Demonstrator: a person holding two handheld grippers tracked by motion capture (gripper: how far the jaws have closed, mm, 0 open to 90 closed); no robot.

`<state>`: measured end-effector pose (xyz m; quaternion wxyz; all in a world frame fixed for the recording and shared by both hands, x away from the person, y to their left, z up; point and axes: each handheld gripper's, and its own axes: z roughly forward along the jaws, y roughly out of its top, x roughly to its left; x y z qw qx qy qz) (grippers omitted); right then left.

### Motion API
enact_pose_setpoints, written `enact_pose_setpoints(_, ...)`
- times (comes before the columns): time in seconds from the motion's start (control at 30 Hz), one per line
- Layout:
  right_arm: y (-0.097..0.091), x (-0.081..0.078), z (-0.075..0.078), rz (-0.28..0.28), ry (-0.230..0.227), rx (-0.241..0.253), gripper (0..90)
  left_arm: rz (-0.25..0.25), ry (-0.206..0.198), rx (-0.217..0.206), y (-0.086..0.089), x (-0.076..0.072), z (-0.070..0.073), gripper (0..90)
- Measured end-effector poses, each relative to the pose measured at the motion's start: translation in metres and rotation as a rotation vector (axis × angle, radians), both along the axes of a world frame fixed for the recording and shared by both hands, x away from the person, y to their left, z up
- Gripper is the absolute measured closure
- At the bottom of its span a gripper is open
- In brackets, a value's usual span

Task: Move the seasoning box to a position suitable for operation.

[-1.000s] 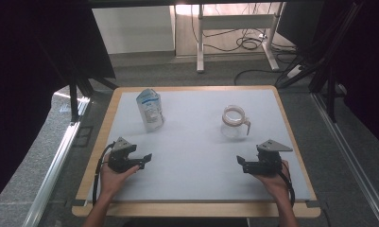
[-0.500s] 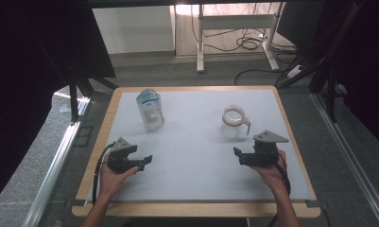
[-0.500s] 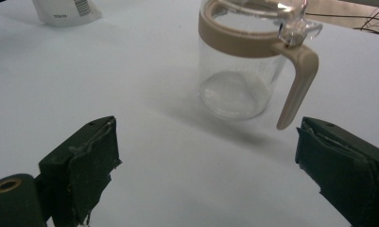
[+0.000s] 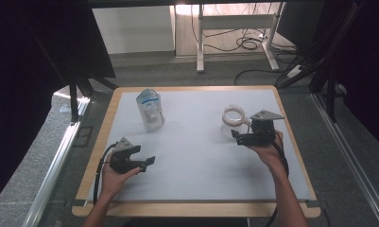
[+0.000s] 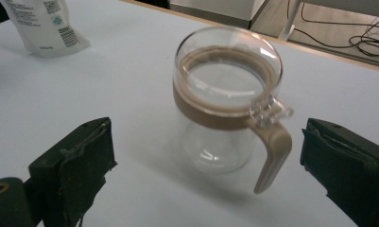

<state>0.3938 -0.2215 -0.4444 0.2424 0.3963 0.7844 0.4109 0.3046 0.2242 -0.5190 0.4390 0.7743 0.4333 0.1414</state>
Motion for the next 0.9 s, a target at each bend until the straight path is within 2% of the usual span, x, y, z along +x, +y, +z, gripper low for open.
enact_pose_setpoints(0.1, 0.003, 0.008, 0.002, 0.002, 0.006, -0.004, 3.8, -0.001, 0.002, -0.004, 0.001, 0.0, 0.0, 19.0)
enact_pose_setpoints(0.17, 0.004, 0.02, 0.002, 0.001, 0.017, 0.012, 3.5, -0.001, 0.001, -0.007, 0.0, 0.0, 0.0, 19.0)
enact_pose_setpoints(0.3, 0.007, 0.031, 0.003, -0.005, 0.018, -0.004, 3.3, -0.011, 0.004, -0.003, -0.001, 0.0, 0.0, 19.0)
enact_pose_setpoints(0.37, 0.008, 0.038, 0.003, -0.002, 0.02, 0.01, 3.3, -0.013, 0.006, -0.003, -0.002, 0.0, 0.0, 19.0)
enact_pose_setpoints(0.5, 0.015, 0.054, 0.0, -0.01, 0.03, -0.035, 2.7, -0.013, 0.005, -0.001, -0.002, 0.0, 0.0, 19.0)
enact_pose_setpoints(0.6, 0.018, 0.065, -0.003, -0.01, 0.051, -0.04, 2.0, -0.009, 0.004, -0.003, -0.001, -0.001, 0.001, 19.0)
enact_pose_setpoints(0.7, 0.02, 0.07, -0.005, -0.007, 0.057, -0.048, 1.9, -0.01, 0.005, -0.003, -0.001, -0.001, 0.0, 18.9)
enact_pose_setpoints(0.73, 0.021, 0.072, -0.006, 0.001, 0.061, -0.037, 1.9, -0.01, 0.005, -0.002, -0.001, 0.0, 0.0, 18.9)
enact_pose_setpoints(0.9, 0.024, 0.079, -0.016, 0.012, 0.101, -0.051, 1.6, -0.013, 0.007, 0.001, -0.001, 0.0, 0.0, 18.9)
